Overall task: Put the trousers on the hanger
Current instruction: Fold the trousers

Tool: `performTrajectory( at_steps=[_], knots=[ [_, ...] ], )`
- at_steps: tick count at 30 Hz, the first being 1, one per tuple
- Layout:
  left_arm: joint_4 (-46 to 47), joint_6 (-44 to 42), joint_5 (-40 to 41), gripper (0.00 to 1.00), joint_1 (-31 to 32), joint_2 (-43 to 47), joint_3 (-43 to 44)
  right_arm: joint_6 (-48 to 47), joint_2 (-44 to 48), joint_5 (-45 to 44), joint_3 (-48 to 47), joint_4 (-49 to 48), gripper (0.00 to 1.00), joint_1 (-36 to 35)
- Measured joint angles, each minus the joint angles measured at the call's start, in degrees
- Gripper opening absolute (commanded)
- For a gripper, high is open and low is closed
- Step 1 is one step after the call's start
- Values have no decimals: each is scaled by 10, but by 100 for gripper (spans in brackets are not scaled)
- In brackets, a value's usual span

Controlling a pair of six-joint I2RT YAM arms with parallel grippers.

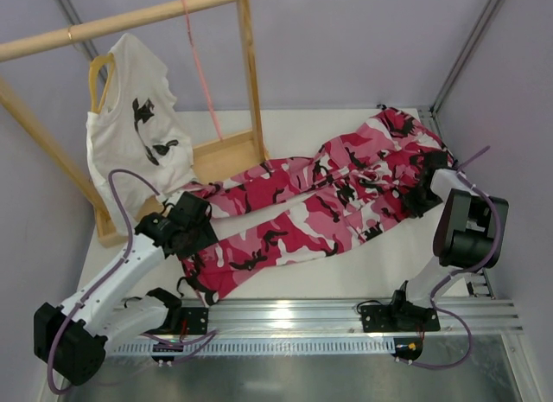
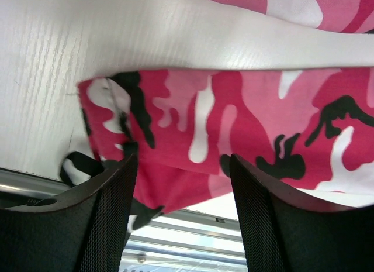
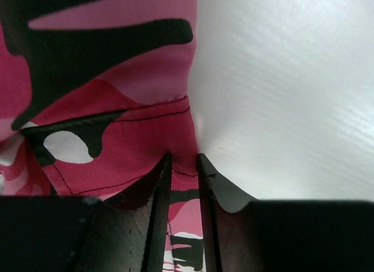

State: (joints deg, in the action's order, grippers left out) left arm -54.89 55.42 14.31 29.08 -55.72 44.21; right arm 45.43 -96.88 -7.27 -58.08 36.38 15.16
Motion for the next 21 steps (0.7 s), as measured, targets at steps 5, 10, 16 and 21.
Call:
performTrajectory(
  at_steps=[5, 10, 16, 21],
  knots=[
    [0, 0, 14, 63, 1, -42, 5, -27, -19, 13, -33, -8, 28, 37],
    [-3, 12, 38, 60, 22, -48, 6, -60, 33, 56, -22, -25, 31, 6],
    [-44, 57, 67, 60, 125, -66, 29, -59, 175, 98, 24, -38, 31, -81],
    [-85, 133, 82, 59, 238, -89, 37, -58, 184, 104, 39, -42, 31, -106]
  ],
)
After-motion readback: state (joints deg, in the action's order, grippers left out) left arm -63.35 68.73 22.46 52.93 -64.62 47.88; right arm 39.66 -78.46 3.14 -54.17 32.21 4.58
